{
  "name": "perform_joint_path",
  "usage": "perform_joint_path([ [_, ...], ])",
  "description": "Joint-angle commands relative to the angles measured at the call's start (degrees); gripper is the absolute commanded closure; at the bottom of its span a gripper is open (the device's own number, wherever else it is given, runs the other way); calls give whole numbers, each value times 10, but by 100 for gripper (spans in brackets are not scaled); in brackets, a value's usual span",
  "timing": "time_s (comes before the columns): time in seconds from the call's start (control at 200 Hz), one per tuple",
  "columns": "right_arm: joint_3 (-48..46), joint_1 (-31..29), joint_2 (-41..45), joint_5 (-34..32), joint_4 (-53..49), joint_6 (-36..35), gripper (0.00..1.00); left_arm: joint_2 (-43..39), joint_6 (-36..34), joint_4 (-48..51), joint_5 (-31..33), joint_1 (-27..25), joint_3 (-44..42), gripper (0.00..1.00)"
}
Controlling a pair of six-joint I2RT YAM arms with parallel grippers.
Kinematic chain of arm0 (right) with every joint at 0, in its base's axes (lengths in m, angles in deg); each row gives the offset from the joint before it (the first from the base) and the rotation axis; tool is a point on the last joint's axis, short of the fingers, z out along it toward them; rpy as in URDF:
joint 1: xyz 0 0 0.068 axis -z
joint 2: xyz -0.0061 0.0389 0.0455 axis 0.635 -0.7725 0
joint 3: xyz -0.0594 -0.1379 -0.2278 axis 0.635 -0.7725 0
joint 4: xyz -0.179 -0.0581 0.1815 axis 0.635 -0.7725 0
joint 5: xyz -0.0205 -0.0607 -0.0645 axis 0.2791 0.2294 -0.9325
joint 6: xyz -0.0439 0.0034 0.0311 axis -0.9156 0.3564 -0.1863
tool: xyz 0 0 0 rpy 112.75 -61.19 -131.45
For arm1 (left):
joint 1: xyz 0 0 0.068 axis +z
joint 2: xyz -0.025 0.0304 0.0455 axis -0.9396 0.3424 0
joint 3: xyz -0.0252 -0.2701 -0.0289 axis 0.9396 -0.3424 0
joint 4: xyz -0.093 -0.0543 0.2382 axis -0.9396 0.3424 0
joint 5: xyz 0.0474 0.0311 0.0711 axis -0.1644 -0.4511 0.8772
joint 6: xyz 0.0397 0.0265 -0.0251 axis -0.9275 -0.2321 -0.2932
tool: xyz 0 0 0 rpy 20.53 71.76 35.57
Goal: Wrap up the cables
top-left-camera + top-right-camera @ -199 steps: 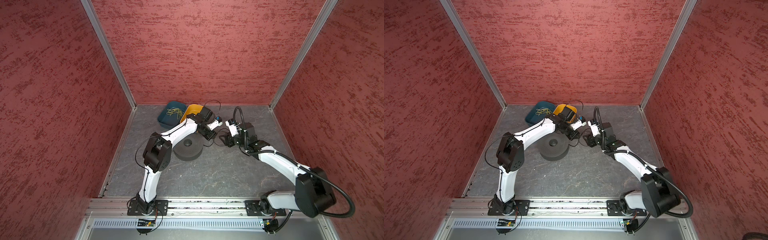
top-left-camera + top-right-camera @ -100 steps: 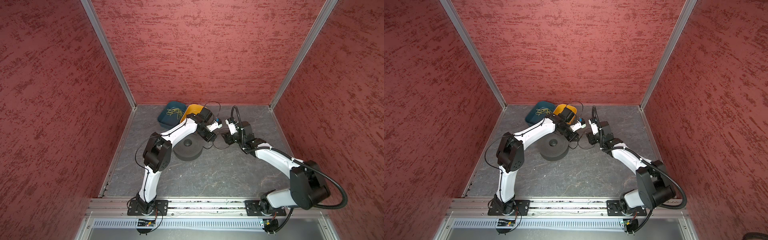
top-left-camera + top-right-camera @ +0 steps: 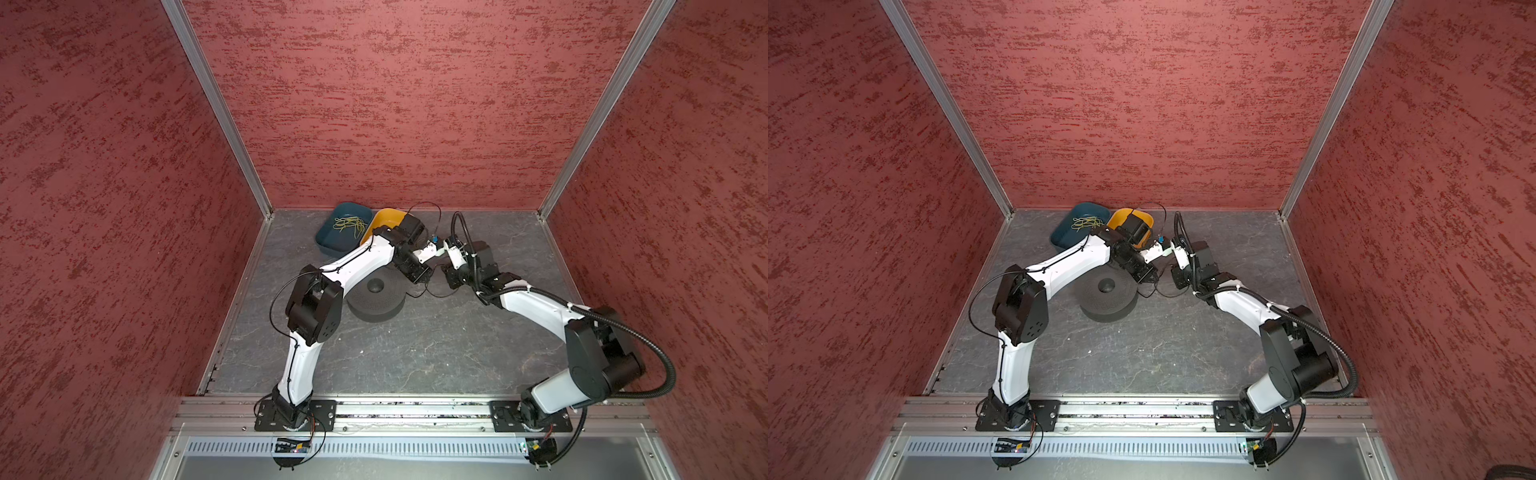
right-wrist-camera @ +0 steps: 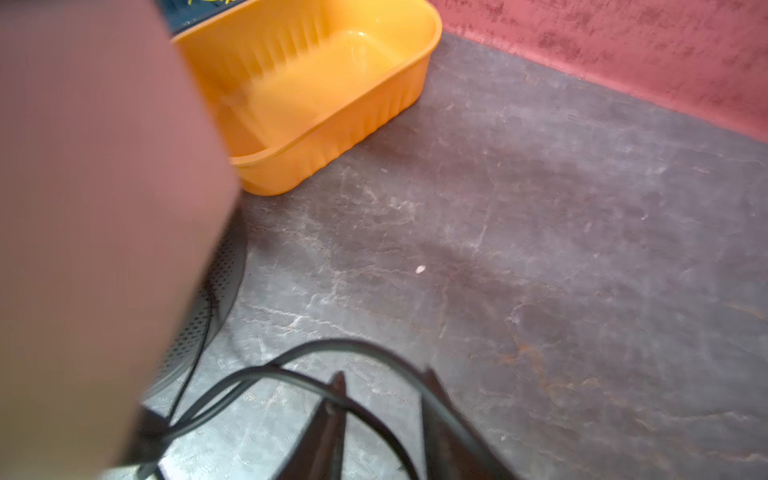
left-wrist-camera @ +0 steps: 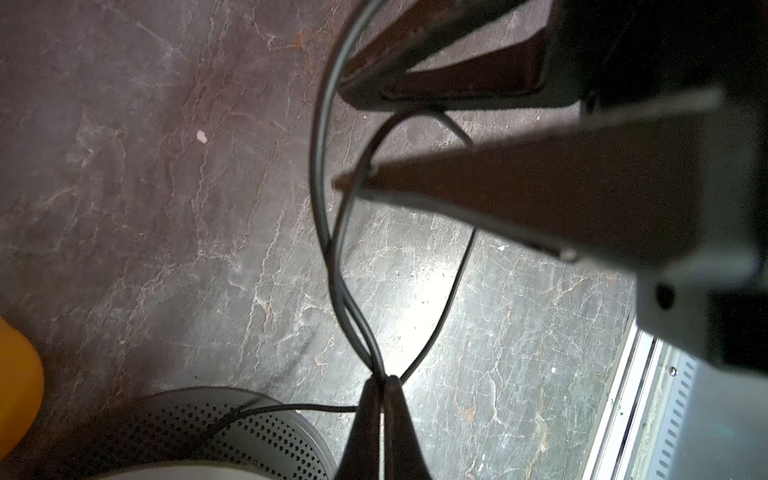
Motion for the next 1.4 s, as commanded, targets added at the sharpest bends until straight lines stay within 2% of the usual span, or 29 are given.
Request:
perform_joint_path([
  [0.0,18,-6,-11,-19,4,1,88,-4,-1,-22,-1,1,-10,100],
  [0.12,12,-4,-18,-48,3,28,100,-26,15,-56,30,6,-40,100],
  [0.215,9,1,-25,-70,-2,62,100,-50,18,-82,43,10,-71,100],
  [0.401,5,22,-40,-58,-8,131,100,-113,49,-180,80,20,-152,100],
  [0.586,-1,47,-53,-39,-14,212,100,-194,116,-313,128,42,-255,100],
  [0.731,-12,59,-58,-18,-6,265,100,-245,180,-414,137,69,-329,100],
  [0.912,-32,74,-48,-54,-3,350,100,-249,209,-445,131,78,-340,100],
  [0.922,-35,76,-46,-51,1,354,98,-248,208,-445,127,78,-339,100],
  [0.987,-52,83,-35,-28,28,372,62,-240,202,-445,108,76,-331,100],
  [1.047,-61,83,-21,-27,37,379,47,-226,196,-443,87,69,-320,100],
  [1.197,-76,83,37,-63,35,373,22,-164,178,-407,71,48,-255,100],
  [1.313,-104,83,107,-115,34,371,18,-119,172,-390,72,40,-200,100],
  [1.343,-114,83,126,-125,36,369,15,-108,167,-384,65,39,-186,97],
  [1.393,-128,83,149,-137,37,366,12,-88,160,-364,54,38,-158,80],
])
